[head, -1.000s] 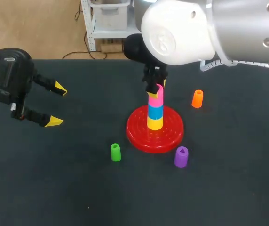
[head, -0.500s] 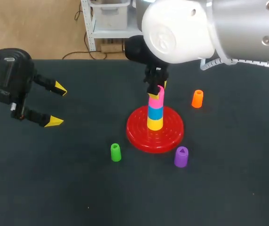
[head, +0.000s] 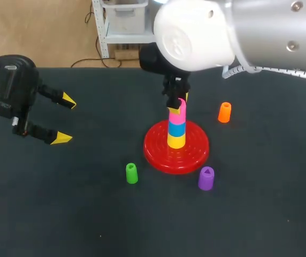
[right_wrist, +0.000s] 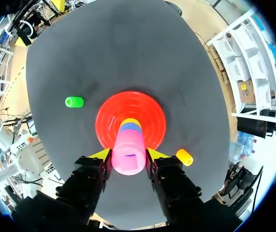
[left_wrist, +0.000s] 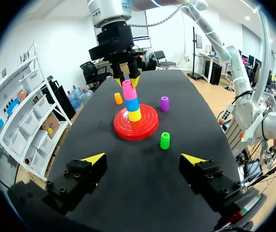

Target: Pick up and stack the cylinders on the red base in this order: pink,purple,orange,green

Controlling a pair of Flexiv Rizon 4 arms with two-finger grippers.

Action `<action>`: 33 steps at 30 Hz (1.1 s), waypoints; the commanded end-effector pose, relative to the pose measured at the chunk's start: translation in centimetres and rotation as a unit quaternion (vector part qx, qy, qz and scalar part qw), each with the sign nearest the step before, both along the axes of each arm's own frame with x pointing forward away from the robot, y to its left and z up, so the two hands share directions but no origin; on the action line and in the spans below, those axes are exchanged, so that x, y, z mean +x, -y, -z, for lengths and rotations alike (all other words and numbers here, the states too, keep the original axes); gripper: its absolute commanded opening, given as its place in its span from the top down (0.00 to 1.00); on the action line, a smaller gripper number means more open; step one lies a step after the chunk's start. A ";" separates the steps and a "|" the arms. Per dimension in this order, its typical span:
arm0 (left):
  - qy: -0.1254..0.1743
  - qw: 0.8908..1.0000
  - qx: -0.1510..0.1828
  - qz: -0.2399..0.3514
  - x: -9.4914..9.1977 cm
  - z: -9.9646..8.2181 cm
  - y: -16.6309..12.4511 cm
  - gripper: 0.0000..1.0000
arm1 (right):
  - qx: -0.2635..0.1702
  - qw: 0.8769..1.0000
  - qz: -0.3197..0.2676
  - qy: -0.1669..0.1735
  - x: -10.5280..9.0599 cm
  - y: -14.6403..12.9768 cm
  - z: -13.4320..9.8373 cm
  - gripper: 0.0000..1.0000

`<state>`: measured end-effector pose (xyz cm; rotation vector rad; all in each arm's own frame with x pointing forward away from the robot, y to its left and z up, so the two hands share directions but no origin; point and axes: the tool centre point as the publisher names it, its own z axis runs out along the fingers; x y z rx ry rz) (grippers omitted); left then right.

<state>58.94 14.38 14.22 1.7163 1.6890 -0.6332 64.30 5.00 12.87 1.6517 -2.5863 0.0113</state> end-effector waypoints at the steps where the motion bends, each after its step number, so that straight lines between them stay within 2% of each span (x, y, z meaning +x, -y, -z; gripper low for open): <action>1: 0.000 1.000 -0.001 0.001 0.1 0.1 0.0 0.00 | -0.002 1.000 -0.006 -0.009 0.3 -0.2 0.5 1.00; 21: 0.000 1.000 -0.001 0.001 0.1 0.1 0.0 0.00 | -0.004 0.999 -0.024 -0.034 0.9 -0.3 1.4 1.00; 32: 0.000 1.000 -0.001 0.001 0.1 0.1 0.0 0.00 | 0.008 1.000 -0.011 -0.009 0.9 -0.1 0.3 1.00; 33: 0.000 1.000 -0.001 0.001 0.1 0.1 0.0 0.00 | 0.009 1.000 -0.006 -0.006 0.8 0.0 0.1 0.89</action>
